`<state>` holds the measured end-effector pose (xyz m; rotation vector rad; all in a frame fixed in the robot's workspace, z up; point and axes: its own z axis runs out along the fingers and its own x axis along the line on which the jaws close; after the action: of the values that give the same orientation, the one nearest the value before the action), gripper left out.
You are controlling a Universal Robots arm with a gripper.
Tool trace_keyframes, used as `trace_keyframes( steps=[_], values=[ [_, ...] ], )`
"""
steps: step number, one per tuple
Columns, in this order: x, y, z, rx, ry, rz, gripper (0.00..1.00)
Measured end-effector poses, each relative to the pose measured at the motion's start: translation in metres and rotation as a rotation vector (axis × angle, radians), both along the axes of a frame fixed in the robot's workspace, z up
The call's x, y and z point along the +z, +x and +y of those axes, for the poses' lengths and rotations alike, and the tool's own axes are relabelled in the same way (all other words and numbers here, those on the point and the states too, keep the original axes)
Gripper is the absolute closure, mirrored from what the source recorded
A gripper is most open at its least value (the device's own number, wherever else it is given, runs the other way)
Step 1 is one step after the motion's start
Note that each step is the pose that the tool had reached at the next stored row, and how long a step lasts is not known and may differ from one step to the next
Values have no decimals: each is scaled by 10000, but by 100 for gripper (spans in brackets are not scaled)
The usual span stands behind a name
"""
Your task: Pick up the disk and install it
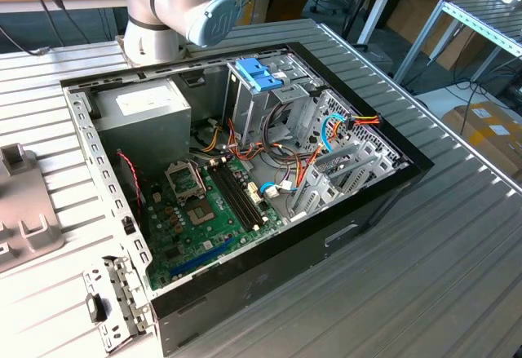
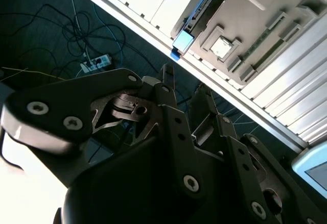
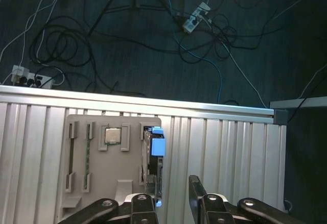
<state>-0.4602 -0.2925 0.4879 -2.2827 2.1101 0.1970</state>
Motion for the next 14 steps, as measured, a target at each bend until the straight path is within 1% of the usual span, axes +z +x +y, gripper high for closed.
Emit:
trace_keyframes(
  steps=[10, 14],
  values=[
    [98, 1, 0, 0, 0, 1, 62],
    [155, 0, 0, 0, 0, 0, 62]
  ],
)
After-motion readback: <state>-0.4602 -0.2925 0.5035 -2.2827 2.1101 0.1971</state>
